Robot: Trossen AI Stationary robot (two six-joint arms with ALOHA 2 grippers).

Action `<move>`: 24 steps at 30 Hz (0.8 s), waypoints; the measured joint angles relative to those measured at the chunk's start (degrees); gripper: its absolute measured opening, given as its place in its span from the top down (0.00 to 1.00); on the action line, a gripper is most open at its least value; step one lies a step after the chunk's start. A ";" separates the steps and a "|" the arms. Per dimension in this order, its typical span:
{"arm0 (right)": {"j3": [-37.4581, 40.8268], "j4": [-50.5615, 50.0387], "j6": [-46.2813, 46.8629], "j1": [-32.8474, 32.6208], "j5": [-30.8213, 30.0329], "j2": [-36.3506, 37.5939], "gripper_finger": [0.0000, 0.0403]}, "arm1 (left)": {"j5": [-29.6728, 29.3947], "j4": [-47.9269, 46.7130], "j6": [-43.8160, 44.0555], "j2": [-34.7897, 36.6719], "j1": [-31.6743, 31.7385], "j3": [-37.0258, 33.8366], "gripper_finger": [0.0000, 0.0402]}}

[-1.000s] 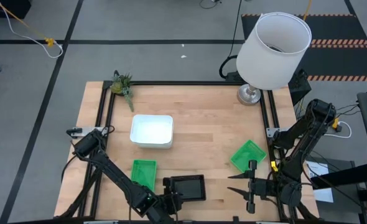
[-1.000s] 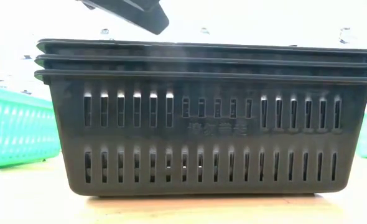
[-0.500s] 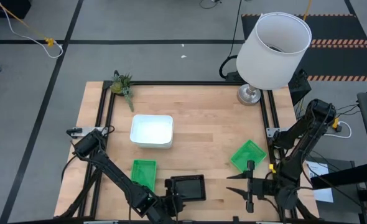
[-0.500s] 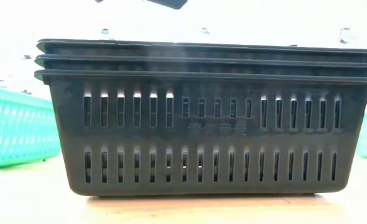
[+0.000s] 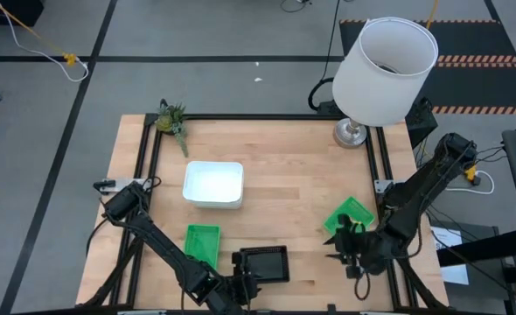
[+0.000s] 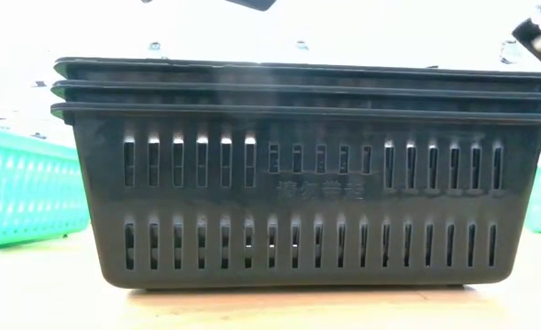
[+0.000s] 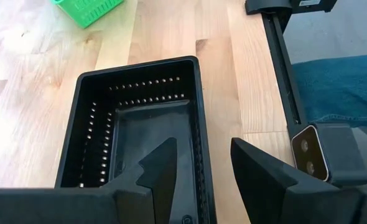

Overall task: Stack baskets by color
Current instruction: Stack the right green bin into the stacked left green bins

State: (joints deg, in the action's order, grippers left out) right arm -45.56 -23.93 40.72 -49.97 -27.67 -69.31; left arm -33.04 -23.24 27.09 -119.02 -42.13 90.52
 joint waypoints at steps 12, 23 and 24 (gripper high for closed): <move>0.00 -24.58 2.85 -0.84 14.63 7.23 0.62 | 0.00 0.00 -0.02 0.00 0.10 0.00 0.62; 0.04 -31.26 -0.96 -0.75 17.65 3.49 0.62 | 0.02 0.66 -0.27 0.00 0.11 0.00 0.62; 0.04 -31.28 -0.92 -0.75 18.45 3.10 0.63 | 0.02 0.66 -0.28 0.00 0.11 0.00 0.62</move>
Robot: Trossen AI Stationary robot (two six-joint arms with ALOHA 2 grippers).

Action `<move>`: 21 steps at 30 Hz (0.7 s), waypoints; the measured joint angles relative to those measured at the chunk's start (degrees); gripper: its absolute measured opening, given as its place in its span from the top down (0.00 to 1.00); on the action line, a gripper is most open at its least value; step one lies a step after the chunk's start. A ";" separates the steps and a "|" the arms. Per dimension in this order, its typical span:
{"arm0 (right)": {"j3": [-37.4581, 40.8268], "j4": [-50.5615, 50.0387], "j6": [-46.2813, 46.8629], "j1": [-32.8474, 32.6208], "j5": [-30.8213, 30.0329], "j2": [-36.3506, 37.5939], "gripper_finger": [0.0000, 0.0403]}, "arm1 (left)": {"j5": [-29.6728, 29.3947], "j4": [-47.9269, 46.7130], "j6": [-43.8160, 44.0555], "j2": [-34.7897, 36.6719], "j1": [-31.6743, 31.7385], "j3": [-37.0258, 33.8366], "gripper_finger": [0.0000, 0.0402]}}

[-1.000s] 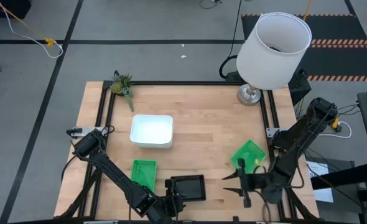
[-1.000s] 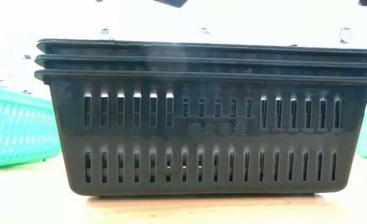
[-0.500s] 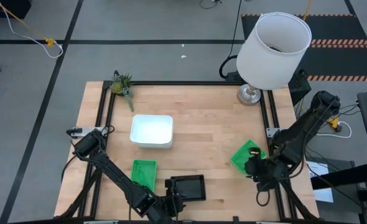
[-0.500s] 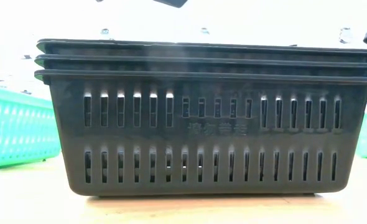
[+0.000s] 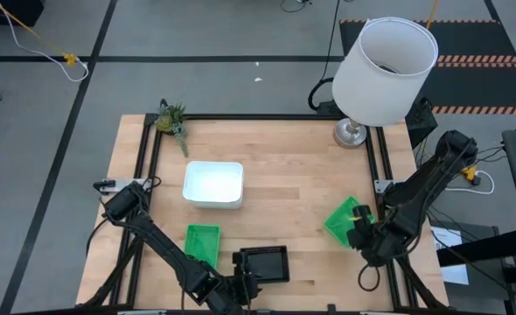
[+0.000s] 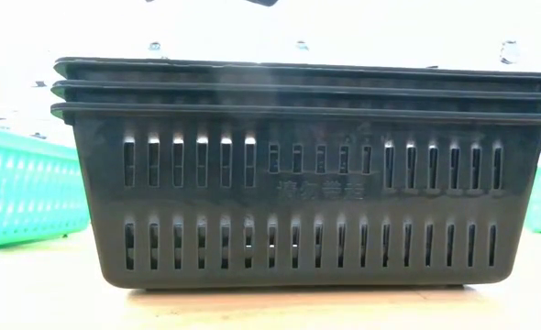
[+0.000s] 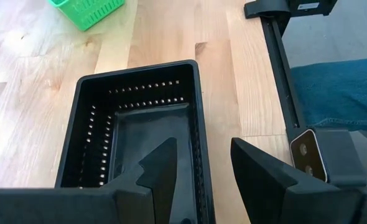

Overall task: Stack baskets by color
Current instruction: Stack the right green bin into the stacked left green bins

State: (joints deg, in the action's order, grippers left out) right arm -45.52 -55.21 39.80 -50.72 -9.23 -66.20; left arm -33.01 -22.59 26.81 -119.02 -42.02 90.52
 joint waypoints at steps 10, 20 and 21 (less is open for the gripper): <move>0.00 0.08 -0.40 0.00 3.21 -3.74 0.80 | 0.02 0.20 -0.02 -0.01 0.00 0.00 0.62; 0.02 3.13 -3.08 -0.02 2.10 -6.31 0.98 | 0.04 0.20 0.00 -0.02 0.00 0.00 0.62; 0.02 3.96 -3.30 -0.01 1.29 -6.36 0.98 | 0.06 0.20 0.00 0.00 0.00 0.00 0.62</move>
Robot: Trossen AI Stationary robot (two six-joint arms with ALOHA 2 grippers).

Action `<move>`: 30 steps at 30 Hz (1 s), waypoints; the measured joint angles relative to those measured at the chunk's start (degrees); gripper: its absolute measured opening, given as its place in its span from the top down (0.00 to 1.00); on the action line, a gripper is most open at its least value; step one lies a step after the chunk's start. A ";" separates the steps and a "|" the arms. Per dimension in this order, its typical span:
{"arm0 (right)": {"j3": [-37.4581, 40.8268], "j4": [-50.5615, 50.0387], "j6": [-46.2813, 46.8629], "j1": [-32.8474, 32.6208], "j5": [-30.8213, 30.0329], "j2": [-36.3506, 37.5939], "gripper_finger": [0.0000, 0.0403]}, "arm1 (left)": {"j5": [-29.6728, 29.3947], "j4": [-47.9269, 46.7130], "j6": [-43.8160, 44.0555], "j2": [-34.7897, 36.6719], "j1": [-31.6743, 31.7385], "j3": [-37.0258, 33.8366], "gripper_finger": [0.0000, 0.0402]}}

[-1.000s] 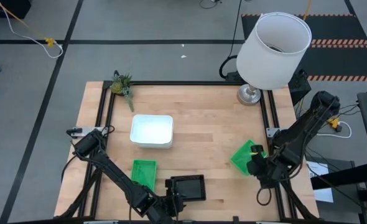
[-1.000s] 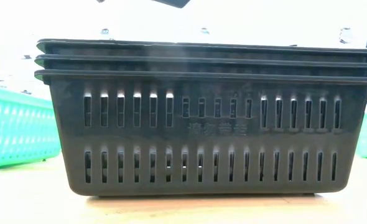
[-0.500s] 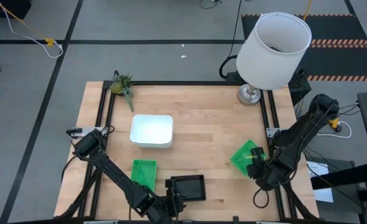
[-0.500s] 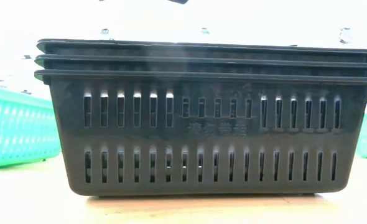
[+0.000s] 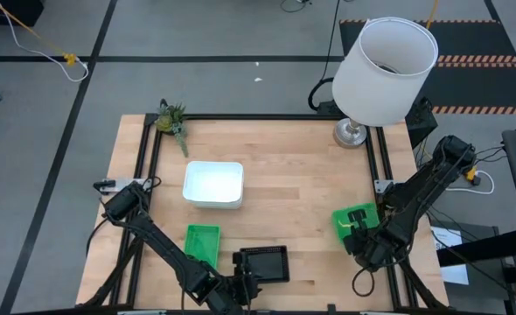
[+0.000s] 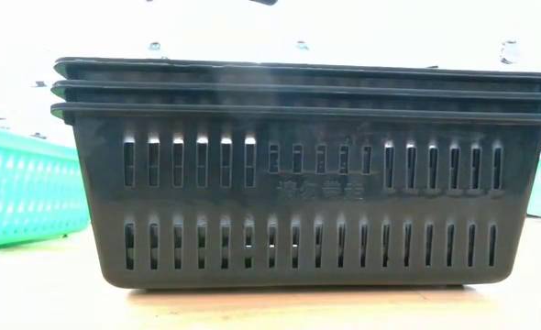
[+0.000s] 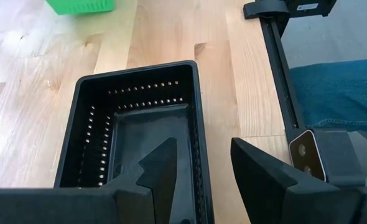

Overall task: Stack baskets by color
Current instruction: Stack the right green bin into the stacked left green bins

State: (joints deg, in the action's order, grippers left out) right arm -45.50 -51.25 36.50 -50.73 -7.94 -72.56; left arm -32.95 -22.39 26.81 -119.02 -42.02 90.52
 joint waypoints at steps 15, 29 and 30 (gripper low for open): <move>0.02 19.23 -16.76 -0.01 -7.17 -0.02 1.00 | -0.52 4.57 -6.19 0.00 0.00 0.17 0.62; -0.02 21.07 -21.52 -0.01 -6.87 -0.02 1.00 | 0.00 5.72 -23.45 0.00 3.48 8.46 0.61; -0.23 20.81 -22.03 -0.01 -6.87 -0.02 1.00 | 1.23 5.84 -25.52 -0.01 4.32 9.47 0.61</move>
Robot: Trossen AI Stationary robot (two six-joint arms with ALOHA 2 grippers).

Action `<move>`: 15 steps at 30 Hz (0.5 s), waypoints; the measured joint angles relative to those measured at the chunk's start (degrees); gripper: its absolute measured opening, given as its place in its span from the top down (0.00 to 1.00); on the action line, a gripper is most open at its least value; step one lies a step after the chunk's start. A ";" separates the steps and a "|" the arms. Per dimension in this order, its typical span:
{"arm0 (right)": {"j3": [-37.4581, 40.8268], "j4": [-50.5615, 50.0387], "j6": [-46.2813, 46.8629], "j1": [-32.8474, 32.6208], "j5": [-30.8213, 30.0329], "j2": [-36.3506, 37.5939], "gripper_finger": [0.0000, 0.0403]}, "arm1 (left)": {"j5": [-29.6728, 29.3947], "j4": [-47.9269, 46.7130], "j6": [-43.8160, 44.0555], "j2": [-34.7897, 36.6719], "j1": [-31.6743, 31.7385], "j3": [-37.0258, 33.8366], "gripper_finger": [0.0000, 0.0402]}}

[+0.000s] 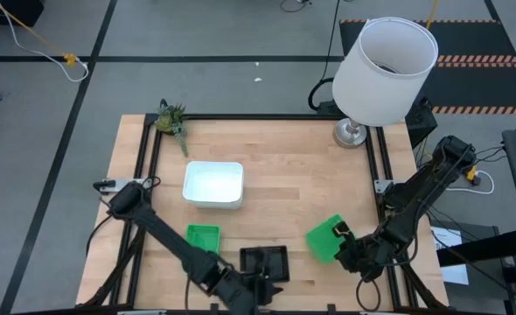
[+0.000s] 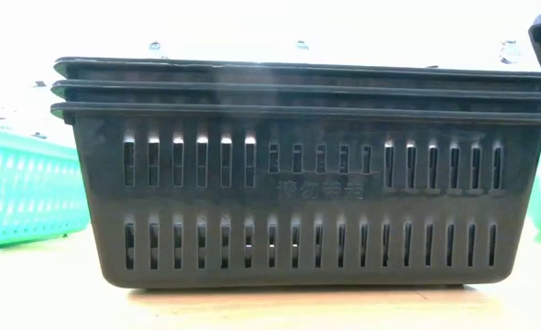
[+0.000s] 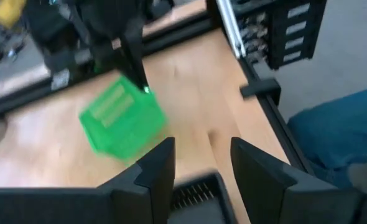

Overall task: Stack baskets by color
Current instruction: Stack the right green bin into the stacked left green bins

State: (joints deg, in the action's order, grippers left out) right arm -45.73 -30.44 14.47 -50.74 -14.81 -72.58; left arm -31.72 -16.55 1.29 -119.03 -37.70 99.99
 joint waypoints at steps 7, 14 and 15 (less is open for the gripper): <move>-3.84 -3.93 -0.78 0.08 -0.26 0.00 1.00 | 9.21 -0.23 -6.82 0.03 6.83 1.75 0.46; -4.51 -4.79 -2.03 1.00 -0.17 0.00 1.00 | 15.11 0.38 -13.98 0.03 11.34 1.75 0.36; -4.51 -4.71 -2.39 1.23 -0.17 0.00 1.00 | 16.24 0.38 -14.96 0.03 11.97 1.75 0.37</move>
State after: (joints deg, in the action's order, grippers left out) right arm -50.24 -35.15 12.08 -49.51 -14.98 -72.58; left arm -15.48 -16.16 -13.67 -119.00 -25.73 101.73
